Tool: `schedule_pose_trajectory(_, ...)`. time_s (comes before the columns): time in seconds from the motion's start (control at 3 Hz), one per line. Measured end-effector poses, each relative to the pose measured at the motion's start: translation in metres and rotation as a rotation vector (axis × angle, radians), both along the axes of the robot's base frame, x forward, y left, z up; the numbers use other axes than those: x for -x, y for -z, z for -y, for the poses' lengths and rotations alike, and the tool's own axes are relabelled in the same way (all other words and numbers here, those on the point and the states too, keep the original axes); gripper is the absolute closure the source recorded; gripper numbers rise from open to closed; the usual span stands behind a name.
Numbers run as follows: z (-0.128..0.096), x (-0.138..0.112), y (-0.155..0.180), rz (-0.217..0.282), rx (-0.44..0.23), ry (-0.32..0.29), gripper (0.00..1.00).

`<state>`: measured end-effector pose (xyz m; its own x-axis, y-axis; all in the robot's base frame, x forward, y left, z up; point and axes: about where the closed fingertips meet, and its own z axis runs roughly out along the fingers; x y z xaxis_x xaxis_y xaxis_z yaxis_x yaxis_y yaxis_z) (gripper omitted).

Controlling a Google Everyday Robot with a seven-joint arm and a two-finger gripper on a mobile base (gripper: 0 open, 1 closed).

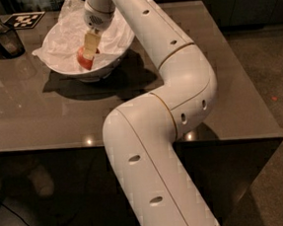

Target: Pick apple from white bowl

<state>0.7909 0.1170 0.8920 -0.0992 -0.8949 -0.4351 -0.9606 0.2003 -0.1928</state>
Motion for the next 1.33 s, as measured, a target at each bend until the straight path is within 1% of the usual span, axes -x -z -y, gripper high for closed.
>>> schedule_pose_trajectory(0.67, 0.0, 0.0, 0.0, 0.0, 0.0, 0.0, 0.11)
schedule_pose_trajectory(1.0, -0.0002, -0.0002, 0.0002, 0.0, 0.0, 0.0, 0.0)
schedule_pose_trajectory(1.33, -0.002, -0.0038, 0.004, 0.003, -0.004, 0.006, 0.0)
